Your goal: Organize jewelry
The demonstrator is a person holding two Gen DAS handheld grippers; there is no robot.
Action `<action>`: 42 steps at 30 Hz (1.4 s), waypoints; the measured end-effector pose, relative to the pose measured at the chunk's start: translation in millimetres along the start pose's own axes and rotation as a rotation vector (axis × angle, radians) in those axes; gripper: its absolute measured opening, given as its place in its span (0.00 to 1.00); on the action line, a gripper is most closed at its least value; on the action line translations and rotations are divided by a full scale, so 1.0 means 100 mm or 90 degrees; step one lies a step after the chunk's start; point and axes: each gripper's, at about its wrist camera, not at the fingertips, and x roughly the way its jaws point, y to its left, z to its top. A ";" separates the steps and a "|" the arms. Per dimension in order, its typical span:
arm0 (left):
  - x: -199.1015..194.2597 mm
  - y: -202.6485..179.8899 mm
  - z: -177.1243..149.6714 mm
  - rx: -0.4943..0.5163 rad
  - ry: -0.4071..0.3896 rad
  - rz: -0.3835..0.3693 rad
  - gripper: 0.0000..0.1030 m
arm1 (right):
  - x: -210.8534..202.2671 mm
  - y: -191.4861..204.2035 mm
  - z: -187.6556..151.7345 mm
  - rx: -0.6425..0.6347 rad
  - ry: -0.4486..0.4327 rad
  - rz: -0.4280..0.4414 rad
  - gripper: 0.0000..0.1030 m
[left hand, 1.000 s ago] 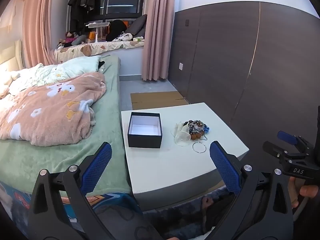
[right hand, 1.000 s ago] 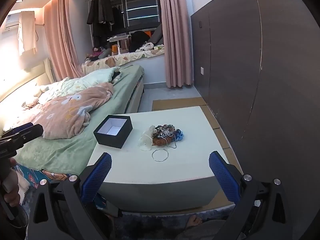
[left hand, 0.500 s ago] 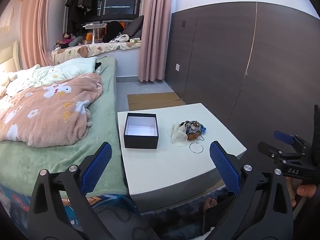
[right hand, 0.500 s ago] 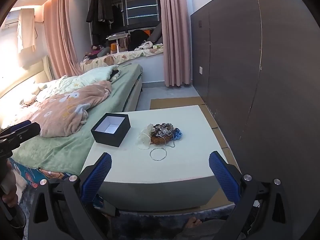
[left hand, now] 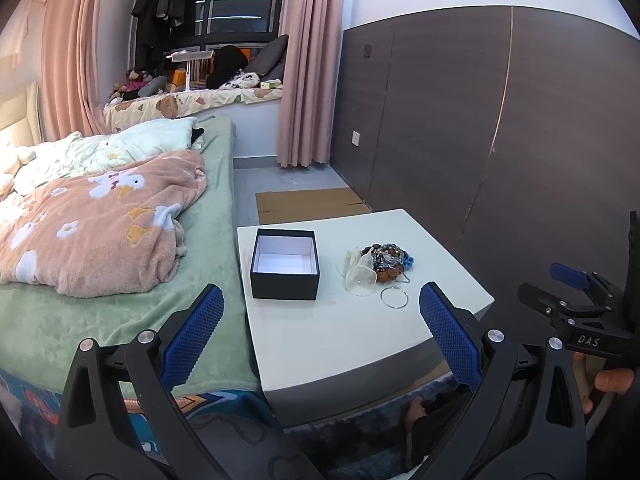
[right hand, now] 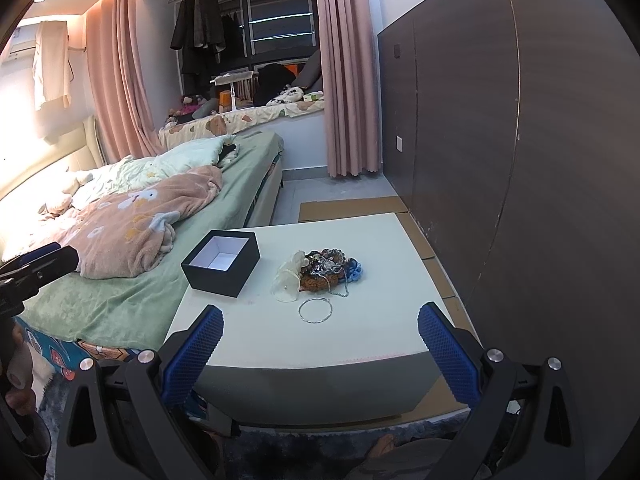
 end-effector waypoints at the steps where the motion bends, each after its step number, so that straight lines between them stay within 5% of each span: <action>1: 0.01 0.00 0.00 -0.001 0.002 -0.002 0.95 | 0.00 0.00 0.00 0.001 -0.001 -0.001 0.93; 42: -0.20 0.04 0.04 -0.014 -0.001 -0.003 0.95 | -0.11 0.09 -0.07 0.007 0.002 -0.008 0.93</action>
